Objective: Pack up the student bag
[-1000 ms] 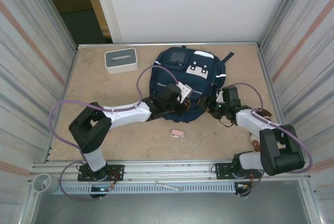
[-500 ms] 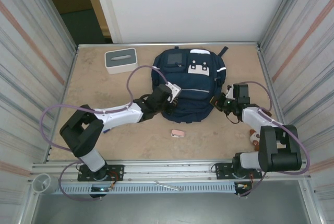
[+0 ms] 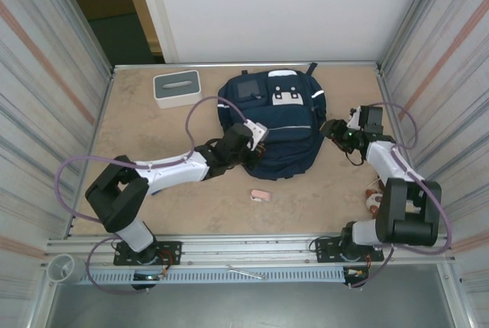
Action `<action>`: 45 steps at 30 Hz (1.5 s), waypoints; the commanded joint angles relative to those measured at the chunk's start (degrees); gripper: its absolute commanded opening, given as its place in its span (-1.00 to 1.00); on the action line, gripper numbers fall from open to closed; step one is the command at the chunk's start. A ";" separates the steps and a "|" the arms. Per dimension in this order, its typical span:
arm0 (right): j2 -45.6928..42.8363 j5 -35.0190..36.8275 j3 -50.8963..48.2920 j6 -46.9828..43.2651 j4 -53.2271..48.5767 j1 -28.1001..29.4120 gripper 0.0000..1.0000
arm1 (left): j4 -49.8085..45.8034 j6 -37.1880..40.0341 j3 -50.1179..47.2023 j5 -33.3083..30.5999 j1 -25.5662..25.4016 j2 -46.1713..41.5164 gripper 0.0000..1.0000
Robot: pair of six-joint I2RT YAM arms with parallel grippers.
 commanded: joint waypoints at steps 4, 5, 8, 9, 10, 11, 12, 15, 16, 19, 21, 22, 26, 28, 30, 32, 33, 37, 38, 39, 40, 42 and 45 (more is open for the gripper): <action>-12.86 2.39 -12.87 6.52 3.56 4.17 0.43 | 3.27 -3.21 5.43 2.77 -2.45 2.57 -1.00; -13.66 2.89 -14.24 7.54 4.38 5.85 0.46 | 3.22 -3.21 5.43 2.65 -2.58 2.53 -1.00; -13.12 6.18 -15.73 9.23 6.77 11.53 0.48 | 3.13 -3.04 4.92 2.76 -2.67 2.40 -1.00; -11.96 7.05 -15.74 9.49 7.87 12.66 0.48 | 3.05 -2.92 4.58 2.76 -2.76 2.28 -1.00; -10.40 6.98 -15.48 9.72 9.45 13.01 0.43 | 2.96 -2.86 4.17 2.59 -2.76 1.95 -1.00; -9.05 6.36 -15.36 9.77 10.99 13.13 0.32 | 2.95 -2.75 3.65 2.48 -2.72 1.64 -1.00; -7.52 5.93 -14.69 9.43 11.71 13.06 0.11 | 2.93 -2.61 2.99 2.27 -2.76 1.15 -1.00; -5.44 5.95 -12.44 6.48 10.97 11.75 -0.62 | 1.46 -0.55 1.13 -0.53 -2.76 -0.55 -1.00; -5.49 5.74 -12.16 5.72 10.65 10.83 -0.79 | 0.64 0.70 0.61 -2.13 -2.75 -1.16 -1.00; -6.64 4.89 -11.55 3.83 8.36 7.35 -1.00 | -2.21 5.48 -1.26 -8.45 -2.10 -3.28 -1.00; -7.96 4.54 -11.18 2.63 6.69 5.14 -1.00 | -3.32 7.33 -2.48 -11.74 -0.77 -4.50 -1.00; -8.61 4.50 -10.78 1.83 5.80 4.03 -1.00 | -3.78 7.92 -3.09 -12.69 0.11 -5.05 -1.00; -6.88 2.29 -5.60 -2.23 1.75 2.05 -1.00 | -4.82 9.62 -3.71 -12.64 2.41 -5.99 -1.00; -3.42 -0.08 -1.18 -3.83 -1.05 1.86 -1.00 | -4.55 9.98 -3.38 -10.35 2.42 -5.91 -1.00; 0.02 -1.09 2.14 -3.91 -1.80 1.49 -0.98 | -3.10 8.88 -2.93 -4.69 2.42 -5.52 -1.00; 2.29 -0.73 4.15 -3.44 -1.80 0.28 -0.93 | -1.26 6.85 -2.27 0.74 2.34 -4.81 -1.00; 3.07 -1.22 4.76 -2.75 -1.45 -0.80 -0.90 | -0.49 5.92 -1.73 2.88 2.10 -4.33 -1.00; 2.04 -1.34 5.08 -0.84 -0.55 -4.28 -0.71 | 1.38 4.09 0.50 6.06 0.46 -2.59 -1.00; 0.87 -0.58 4.50 -0.54 -0.53 -4.35 -0.59 | 1.37 3.72 1.30 6.51 0.20 -1.86 -1.00; -0.68 0.38 3.12 -0.10 -0.33 -3.91 -0.44 | 1.52 3.52 2.07 6.71 -0.06 -1.23 -1.00; -2.31 1.18 1.67 0.43 -0.14 -3.19 -0.32 | 1.51 3.30 2.60 6.64 -0.20 -0.64 -1.00; -6.90 1.80 -3.01 0.89 -1.40 -1.61 -0.08 | 1.28 3.10 3.67 5.97 -0.39 0.46 -1.00; -15.88 3.12 -10.65 2.96 -2.83 0.68 0.21 | 1.17 3.22 4.18 4.59 -0.65 0.96 -1.00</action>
